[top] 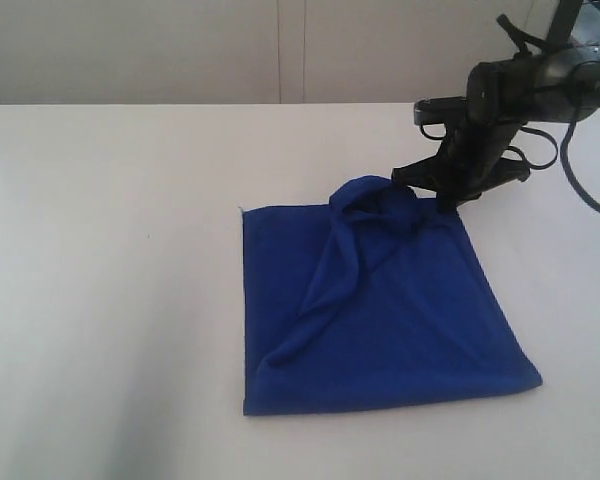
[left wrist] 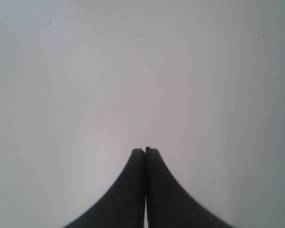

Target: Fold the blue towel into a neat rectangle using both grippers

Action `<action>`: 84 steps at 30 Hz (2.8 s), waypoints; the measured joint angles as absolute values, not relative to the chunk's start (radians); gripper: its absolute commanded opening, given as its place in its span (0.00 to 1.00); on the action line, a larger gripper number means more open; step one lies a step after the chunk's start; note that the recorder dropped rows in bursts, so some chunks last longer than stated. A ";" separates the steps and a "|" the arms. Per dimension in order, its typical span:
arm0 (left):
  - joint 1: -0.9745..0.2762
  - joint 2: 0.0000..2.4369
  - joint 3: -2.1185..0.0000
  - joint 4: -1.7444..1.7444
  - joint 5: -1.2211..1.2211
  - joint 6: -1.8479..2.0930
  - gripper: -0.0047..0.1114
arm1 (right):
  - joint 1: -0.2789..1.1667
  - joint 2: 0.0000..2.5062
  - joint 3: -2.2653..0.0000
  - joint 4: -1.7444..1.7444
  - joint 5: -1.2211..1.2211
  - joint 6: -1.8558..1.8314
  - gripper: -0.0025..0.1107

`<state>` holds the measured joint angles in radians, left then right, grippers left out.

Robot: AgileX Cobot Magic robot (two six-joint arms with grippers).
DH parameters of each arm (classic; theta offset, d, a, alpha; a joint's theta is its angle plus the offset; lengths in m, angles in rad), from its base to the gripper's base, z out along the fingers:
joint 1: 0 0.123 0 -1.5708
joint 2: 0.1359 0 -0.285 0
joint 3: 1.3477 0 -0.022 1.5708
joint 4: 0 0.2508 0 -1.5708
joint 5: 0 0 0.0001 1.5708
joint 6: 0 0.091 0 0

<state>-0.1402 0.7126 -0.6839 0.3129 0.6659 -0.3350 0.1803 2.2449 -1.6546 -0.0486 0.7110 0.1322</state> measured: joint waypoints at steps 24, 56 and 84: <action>-0.455 1.356 -0.935 -0.291 0.495 0.065 0.04 | 0.180 2.108 -1.608 0.229 0.862 0.174 0.27; -0.464 1.375 -0.935 -0.287 0.463 0.063 0.04 | 0.180 2.170 -1.549 0.342 0.759 0.399 0.25; -0.464 1.375 -0.935 -0.283 0.459 0.063 0.04 | 0.180 2.095 -1.549 0.220 0.778 0.466 0.25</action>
<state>-0.4638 1.3754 -0.9350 -0.2830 0.4591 0.0625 0.1797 2.0947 -1.5490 0.2198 0.7781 0.4664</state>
